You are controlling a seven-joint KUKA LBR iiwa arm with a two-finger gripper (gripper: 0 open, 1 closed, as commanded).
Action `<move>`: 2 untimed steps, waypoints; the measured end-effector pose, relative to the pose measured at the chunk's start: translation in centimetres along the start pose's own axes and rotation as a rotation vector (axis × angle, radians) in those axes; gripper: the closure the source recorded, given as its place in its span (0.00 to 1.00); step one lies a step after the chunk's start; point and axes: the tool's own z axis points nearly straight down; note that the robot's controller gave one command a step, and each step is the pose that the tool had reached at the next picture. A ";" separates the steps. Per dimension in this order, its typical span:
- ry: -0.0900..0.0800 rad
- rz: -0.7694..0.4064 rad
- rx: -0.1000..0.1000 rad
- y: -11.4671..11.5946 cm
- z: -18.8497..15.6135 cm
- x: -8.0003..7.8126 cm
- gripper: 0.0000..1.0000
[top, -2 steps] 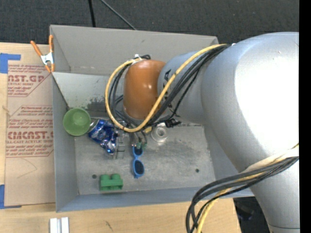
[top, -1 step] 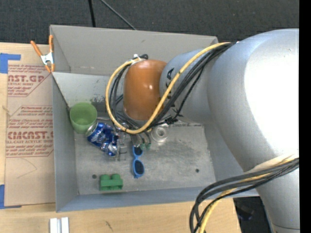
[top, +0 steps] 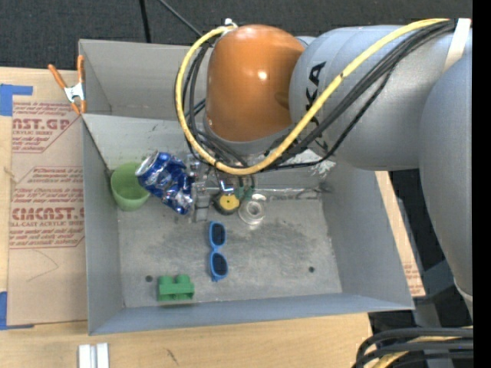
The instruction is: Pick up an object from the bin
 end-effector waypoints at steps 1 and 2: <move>0.014 -0.430 0.001 -4.3 4.5 2.9 1.00; 0.016 -0.565 -0.002 -5.3 13.2 0.6 1.00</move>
Offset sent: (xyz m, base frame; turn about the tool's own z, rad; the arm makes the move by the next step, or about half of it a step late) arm -0.0230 -0.0445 -0.0439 -0.4307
